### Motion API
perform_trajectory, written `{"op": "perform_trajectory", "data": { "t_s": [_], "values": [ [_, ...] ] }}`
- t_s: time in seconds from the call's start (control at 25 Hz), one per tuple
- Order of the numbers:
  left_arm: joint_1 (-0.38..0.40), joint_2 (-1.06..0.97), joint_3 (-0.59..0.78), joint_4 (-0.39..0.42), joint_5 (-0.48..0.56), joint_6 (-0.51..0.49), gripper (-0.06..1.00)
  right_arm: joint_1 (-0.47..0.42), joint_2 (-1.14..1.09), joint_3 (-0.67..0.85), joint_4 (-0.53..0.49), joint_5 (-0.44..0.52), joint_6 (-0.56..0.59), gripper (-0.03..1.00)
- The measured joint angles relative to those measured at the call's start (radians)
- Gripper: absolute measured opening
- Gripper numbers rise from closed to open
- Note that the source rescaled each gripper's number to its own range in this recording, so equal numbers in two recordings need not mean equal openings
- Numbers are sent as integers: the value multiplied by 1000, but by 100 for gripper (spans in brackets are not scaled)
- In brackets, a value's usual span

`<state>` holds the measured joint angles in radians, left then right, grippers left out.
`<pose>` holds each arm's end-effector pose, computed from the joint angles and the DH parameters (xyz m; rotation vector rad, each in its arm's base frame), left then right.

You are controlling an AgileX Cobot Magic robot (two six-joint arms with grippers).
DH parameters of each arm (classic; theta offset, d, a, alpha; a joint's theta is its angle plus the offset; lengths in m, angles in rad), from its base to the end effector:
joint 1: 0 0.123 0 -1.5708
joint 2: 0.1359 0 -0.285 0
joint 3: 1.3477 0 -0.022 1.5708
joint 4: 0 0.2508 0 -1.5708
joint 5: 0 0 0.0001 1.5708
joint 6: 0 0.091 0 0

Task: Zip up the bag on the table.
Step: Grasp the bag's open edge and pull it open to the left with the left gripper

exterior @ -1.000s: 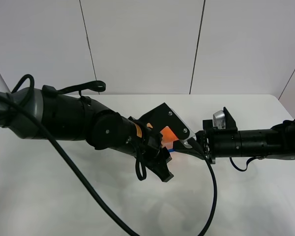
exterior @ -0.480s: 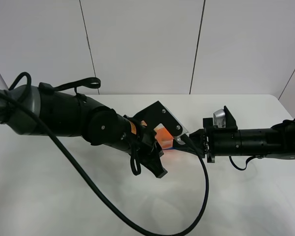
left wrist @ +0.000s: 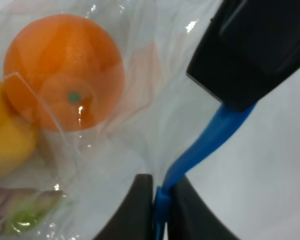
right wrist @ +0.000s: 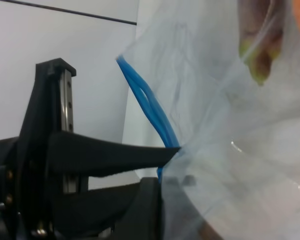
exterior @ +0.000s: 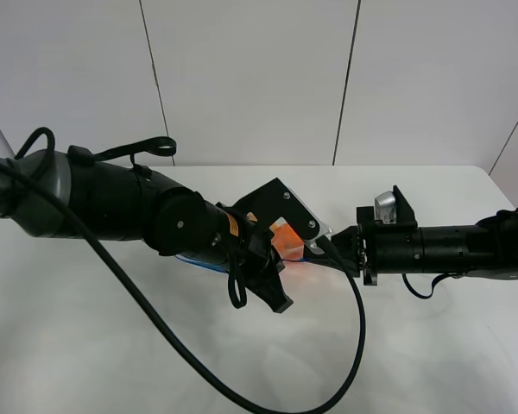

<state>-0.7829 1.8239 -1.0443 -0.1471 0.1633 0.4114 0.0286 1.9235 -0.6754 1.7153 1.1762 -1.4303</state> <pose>0.2642 -0.2660 0.1749 1.2323 2.1079 -0.2618 0.2764 0.0911 0.1262 -0.0250 2.3022 1.6268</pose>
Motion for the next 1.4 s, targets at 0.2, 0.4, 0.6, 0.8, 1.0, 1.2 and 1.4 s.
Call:
{"op": "perform_trajectory", "data": {
  "t_s": [0.2, 0.4, 0.6, 0.8, 1.0, 1.2, 1.4],
  "values": [
    [0, 0, 0, 0, -2, 0, 0, 0, 0, 0, 2, 1, 0, 0],
    [0, 0, 0, 0, -2, 0, 0, 0, 0, 0, 2, 1, 0, 0],
    [0, 0, 0, 0, 0, 18, 0, 0, 0, 0, 2, 1, 0, 0],
    [8, 0, 0, -1, 11, 50, 0, 0, 0, 0, 2, -9, 0, 0],
    [65, 0, 1, -11, 51, 59, 0, 0, 0, 0, 15, -24, 0, 0],
    [120, 0, 31, -15, 64, 87, 0, 0, 0, 0, 6, -46, 0, 0],
    [165, 0, 49, -16, 80, 142, 0, 0, 0, 0, -7, -51, 0, 0]
  ]
}}
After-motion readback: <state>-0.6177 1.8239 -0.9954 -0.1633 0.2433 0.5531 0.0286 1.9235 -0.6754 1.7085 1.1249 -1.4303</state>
